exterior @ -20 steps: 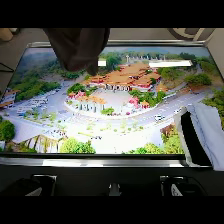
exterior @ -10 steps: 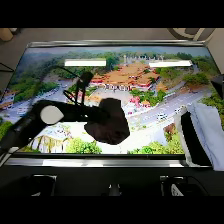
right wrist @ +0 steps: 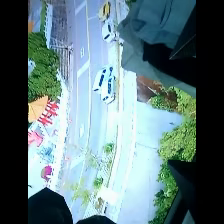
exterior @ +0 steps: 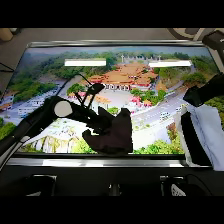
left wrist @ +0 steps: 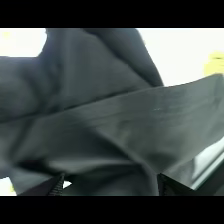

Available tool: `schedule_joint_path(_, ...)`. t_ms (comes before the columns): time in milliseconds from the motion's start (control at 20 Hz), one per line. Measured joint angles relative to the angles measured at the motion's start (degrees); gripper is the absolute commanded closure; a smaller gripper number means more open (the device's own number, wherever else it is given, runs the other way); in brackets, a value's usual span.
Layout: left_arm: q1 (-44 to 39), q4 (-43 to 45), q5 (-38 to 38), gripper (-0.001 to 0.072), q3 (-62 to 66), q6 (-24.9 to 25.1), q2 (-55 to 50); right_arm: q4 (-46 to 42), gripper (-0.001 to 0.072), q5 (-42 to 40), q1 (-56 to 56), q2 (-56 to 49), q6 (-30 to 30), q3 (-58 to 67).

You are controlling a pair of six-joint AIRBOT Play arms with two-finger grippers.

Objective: Fold the shirts.

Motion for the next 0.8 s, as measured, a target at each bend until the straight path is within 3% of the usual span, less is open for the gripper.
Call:
schedule_joint_path(250,15.21,2.56,-9.73,0.0001,-7.91,0.44,4.28,17.77,0.0026,-6.51,0.02,-1.22,-3.76,-17.33)
schedule_joint_path(350,17.84,-0.92,-9.42,0.0001,-15.15,0.83,5.03,24.02,0.0023,-9.38,0.07,-1.33,-6.54,-24.41)
schedule_joint_path(600,17.68,-10.84,-0.46,0.0013,-28.04,2.91,4.87,32.48,0.0014,-15.87,0.07,-1.44,-10.78,-38.25)
schedule_joint_path(750,16.68,-13.97,5.35,0.0118,-30.51,3.54,3.63,37.27,0.0002,-18.32,0.07,-1.44,-14.12,-42.88)
schedule_joint_path(800,16.35,-15.02,7.17,0.0262,-30.91,3.63,3.13,38.14,0.0002,-18.80,0.07,-1.44,-15.10,-43.91)
